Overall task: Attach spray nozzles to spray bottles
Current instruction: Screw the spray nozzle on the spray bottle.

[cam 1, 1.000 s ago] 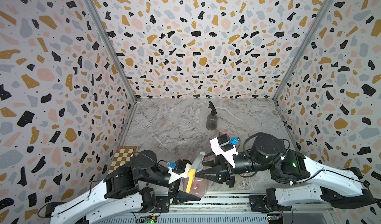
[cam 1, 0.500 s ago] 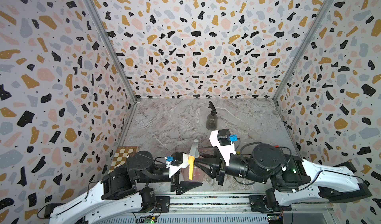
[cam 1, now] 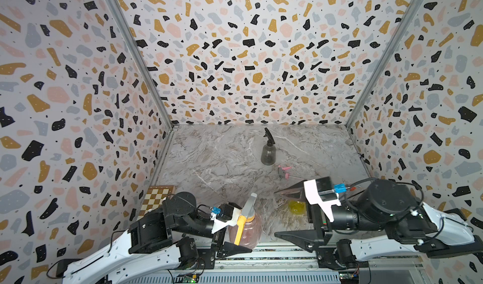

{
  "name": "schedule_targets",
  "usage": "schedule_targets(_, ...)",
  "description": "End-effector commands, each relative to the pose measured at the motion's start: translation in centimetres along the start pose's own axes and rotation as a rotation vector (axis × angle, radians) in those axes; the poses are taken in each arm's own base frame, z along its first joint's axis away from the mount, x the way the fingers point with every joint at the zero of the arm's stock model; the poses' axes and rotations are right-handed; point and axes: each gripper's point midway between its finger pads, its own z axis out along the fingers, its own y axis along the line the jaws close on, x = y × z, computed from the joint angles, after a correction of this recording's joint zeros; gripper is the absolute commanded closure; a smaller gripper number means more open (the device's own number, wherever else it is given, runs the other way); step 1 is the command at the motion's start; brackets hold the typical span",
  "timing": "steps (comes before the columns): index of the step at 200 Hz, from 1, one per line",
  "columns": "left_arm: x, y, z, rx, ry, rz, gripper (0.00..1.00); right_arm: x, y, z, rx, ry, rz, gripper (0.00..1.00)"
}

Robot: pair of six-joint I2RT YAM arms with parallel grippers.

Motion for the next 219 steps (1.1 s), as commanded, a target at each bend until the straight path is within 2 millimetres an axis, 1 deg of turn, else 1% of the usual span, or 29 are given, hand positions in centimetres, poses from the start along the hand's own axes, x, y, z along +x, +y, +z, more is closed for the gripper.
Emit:
schedule_targets(1,-1.4,-1.9,-0.2,0.113,-0.027,0.016,1.00,-0.8,1.1,0.9,-0.067,0.025,-0.102,0.12)
schedule_targets(29,-1.5,-2.2,-0.1,0.137,-0.020,0.011,1.00,-1.0,1.6,2.7,-0.119,0.067,-0.156,0.12)
schedule_targets(52,-1.5,-2.5,0.0,0.160,-0.020,0.012,1.00,-0.6,1.9,3.8,-0.171,0.102,-0.178,0.12)
schedule_targets(75,-1.6,-2.9,-0.1,0.181,-0.022,0.012,1.00,-0.4,2.3,4.2,-0.218,0.110,-0.181,0.13)
schedule_targets(95,-1.5,-2.8,0.0,0.179,-0.024,0.011,1.00,-0.4,2.5,4.5,-0.232,0.111,-0.178,0.18)
schedule_targets(102,-1.5,-2.7,0.0,0.174,-0.024,0.012,1.00,-0.2,2.5,4.6,-0.237,0.116,-0.176,0.21)
schedule_targets(124,-1.5,-1.9,0.1,0.129,-0.024,0.014,1.00,-0.2,2.4,4.9,-0.236,0.117,-0.161,0.38)
schedule_targets(157,-1.6,-0.5,0.0,0.034,-0.039,0.016,1.00,0.0,2.0,5.1,-0.227,0.119,-0.127,0.59)
schedule_targets(176,-1.8,0.3,0.1,-0.010,-0.047,0.014,1.00,0.5,1.8,5.6,-0.223,0.132,-0.108,0.69)
schedule_targets(208,-2.0,1.3,0.1,-0.067,-0.054,0.005,1.00,0.9,1.7,6.0,-0.219,0.132,-0.087,0.82)
schedule_targets(219,-2.1,1.4,0.0,-0.073,-0.056,0.004,1.00,1.0,1.6,6.2,-0.214,0.133,-0.082,0.90)
